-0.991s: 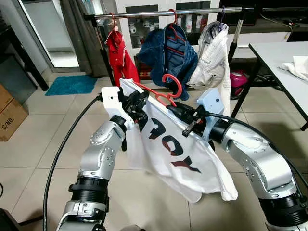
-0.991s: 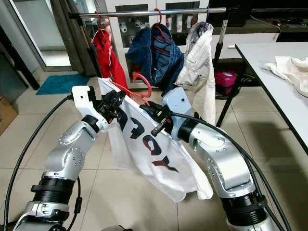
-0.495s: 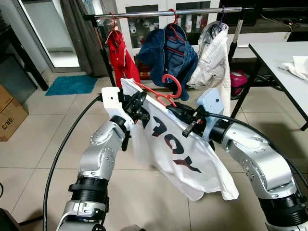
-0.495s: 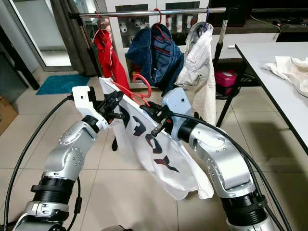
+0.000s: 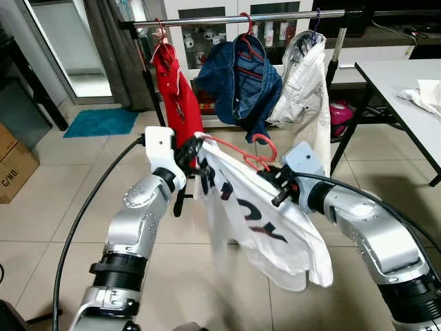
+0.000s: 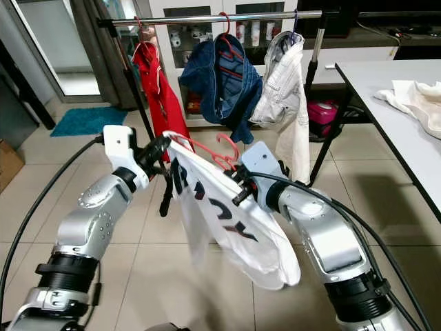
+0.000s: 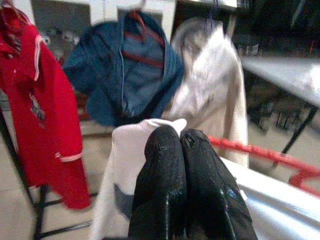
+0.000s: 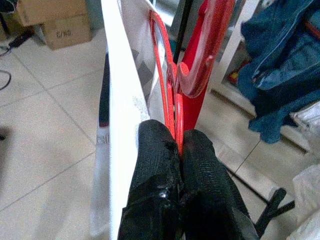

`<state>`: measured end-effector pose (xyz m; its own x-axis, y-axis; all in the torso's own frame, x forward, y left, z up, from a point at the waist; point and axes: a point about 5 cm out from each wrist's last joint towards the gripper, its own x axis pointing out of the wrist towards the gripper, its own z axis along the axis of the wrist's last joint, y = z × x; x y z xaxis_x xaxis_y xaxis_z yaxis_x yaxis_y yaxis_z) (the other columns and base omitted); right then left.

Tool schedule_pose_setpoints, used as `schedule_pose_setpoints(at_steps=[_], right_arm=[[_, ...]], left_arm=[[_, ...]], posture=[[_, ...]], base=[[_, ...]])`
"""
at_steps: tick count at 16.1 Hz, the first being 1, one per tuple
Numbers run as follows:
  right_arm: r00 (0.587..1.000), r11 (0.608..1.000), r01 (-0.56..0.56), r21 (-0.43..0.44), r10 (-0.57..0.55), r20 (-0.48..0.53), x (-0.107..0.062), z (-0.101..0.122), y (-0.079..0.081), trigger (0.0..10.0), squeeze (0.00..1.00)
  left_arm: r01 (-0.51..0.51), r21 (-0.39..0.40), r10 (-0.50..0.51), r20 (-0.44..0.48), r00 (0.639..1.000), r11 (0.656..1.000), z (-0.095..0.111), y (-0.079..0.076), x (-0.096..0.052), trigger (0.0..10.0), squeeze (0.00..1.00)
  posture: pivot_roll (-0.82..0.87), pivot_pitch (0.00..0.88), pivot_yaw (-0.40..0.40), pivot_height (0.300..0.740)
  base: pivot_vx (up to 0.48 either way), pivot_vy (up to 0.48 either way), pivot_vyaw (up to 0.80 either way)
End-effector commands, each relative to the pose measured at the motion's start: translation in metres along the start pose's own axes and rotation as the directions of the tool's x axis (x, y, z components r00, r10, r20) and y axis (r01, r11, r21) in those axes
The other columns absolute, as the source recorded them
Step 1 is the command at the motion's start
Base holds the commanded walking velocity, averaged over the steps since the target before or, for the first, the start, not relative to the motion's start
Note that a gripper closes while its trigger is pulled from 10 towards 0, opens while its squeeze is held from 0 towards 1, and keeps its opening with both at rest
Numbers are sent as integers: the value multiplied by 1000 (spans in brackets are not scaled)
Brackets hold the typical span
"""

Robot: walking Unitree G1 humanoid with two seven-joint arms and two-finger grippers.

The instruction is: Hang hanger

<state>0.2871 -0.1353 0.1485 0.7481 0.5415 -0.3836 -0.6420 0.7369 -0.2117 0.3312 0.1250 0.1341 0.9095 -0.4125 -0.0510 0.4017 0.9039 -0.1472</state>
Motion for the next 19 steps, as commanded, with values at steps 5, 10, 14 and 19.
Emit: schedule_pose_setpoints(at_steps=[5,10,14,19], right_arm=[[997,997,71,23,-70,-19,-1,1,-6,10000,0],[986,985,165,46,-166,25,1,9,-14,10000,0],[990,989,143,47,-144,13,4,5,-9,10000,0],[991,990,135,41,-135,7,8,2,-3,10000,0]], left_arm=[[228,161,-192,-215,958,960,-23,-22,-5,0,0],[422,152,-345,-366,864,894,-43,-40,-17,0,0],[422,179,-334,-379,863,889,-41,-37,-19,0,0],[527,141,-428,-428,796,838,-45,-48,-27,0,0]], posture=[[-115,0,136,740],[-113,0,136,740],[-111,0,137,740],[-107,0,137,740]], base=[[0,0,0],[0,0,0],[0,0,0],[0,0,0]])
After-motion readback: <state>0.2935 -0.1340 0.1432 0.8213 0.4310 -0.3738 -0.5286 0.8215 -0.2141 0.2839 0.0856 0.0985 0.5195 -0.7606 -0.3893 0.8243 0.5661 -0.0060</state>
